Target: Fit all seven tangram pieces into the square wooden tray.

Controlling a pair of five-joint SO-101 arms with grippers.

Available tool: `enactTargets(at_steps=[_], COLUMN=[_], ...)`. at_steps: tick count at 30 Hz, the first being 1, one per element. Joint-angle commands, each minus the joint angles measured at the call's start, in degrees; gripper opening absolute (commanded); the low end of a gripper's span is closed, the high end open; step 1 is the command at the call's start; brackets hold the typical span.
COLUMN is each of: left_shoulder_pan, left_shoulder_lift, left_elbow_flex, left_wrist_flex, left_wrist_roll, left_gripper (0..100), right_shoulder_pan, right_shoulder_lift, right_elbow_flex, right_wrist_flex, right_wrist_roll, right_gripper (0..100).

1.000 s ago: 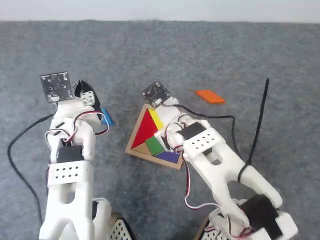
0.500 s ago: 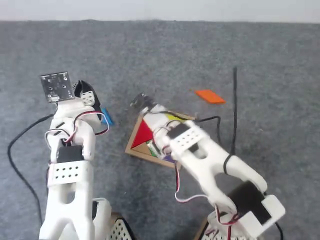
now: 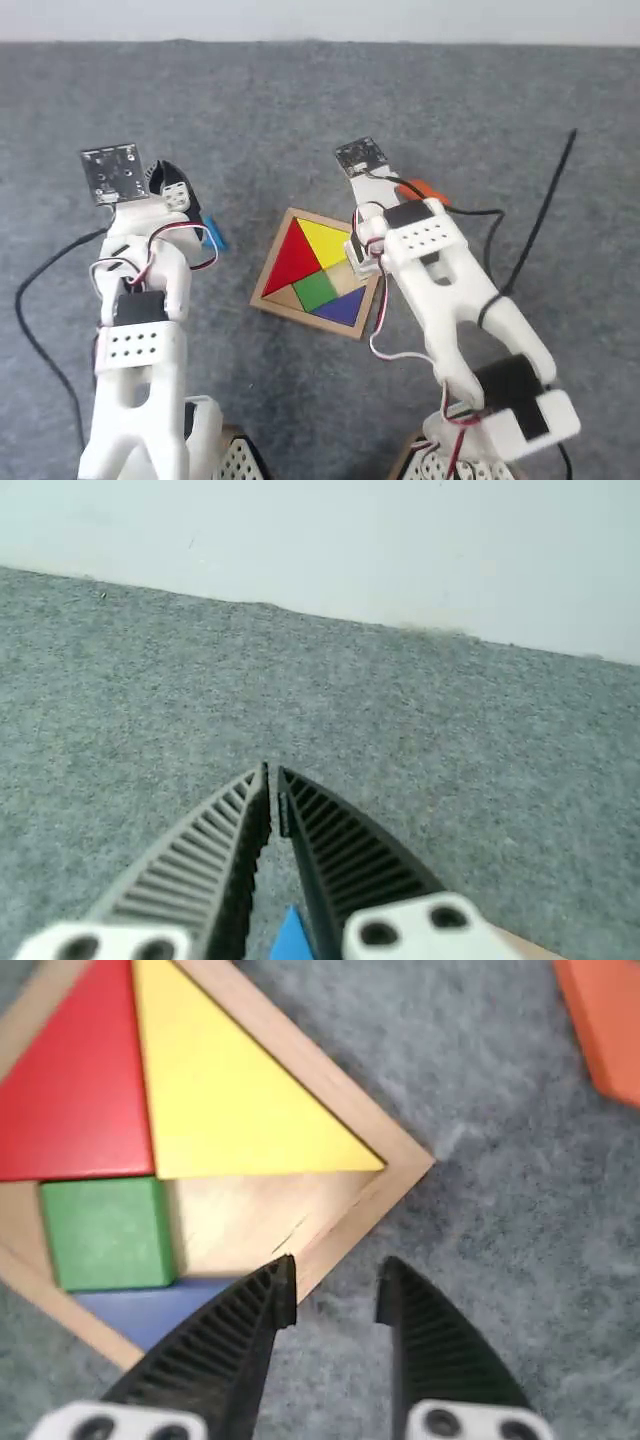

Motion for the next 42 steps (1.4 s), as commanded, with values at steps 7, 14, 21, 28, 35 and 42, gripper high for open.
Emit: enactTargets(at_steps=[7, 14, 21, 28, 35, 42], left_shoulder_pan=[-0.2, -0.2, -0.2, -0.2, -0.2, -0.2], left_shoulder_lift=[-2.0, -2.0, -2.0, -2.0, -1.8, 14.2], left_elbow_flex=[-0.7, -0.7, -0.6, -0.6, -1.0, -15.0], left_wrist_flex=[-1.3, -1.3, -1.3, -1.3, -1.0, 9.1], left_wrist_roll=[0.3, 0.3, 0.3, 0.3, 0.4, 0.4], left_gripper=[1, 1, 1, 1, 3, 6], right_shoulder_pan=[0.9, 1.2, 1.2, 2.5, 4.6, 4.5], right_shoulder_lift=[16.1, 21.3, 23.3, 31.2, 37.2, 34.0], right_elbow_flex=[-13.5, -21.6, -28.1, -36.7, -47.9, -48.6], right_wrist_flex=[2.7, 7.3, 8.0, 8.0, 16.1, 20.6], right_wrist_roll=[-1.3, -0.8, 4.9, 2.0, -3.0, -2.5], right_gripper=[14.1, 1.8, 0.7, 0.7, 1.0, 15.2])
